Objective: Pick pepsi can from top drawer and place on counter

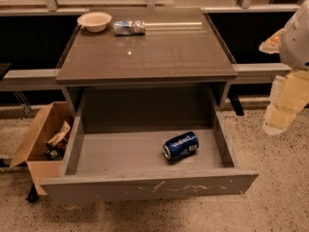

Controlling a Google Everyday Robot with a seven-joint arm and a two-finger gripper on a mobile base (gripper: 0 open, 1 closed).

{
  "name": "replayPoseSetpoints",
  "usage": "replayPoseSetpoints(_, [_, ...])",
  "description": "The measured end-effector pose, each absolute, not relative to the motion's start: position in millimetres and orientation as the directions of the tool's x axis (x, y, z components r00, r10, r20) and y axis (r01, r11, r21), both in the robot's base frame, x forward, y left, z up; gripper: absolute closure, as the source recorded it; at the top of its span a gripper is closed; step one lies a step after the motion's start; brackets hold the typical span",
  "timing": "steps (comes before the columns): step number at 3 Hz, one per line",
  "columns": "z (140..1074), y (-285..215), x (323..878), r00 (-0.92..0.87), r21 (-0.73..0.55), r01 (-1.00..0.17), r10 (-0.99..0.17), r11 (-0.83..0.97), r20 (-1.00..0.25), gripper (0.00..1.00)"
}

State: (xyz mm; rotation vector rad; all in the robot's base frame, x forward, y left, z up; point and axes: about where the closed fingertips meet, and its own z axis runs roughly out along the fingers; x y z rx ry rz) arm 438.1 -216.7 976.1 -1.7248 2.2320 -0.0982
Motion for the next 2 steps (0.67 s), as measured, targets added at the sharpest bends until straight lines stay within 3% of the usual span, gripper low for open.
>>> replayPoseSetpoints(2, [952.3,-201.7,449.2,-0.133,-0.232,-0.955,-0.966,0.186,-0.223,0.0])
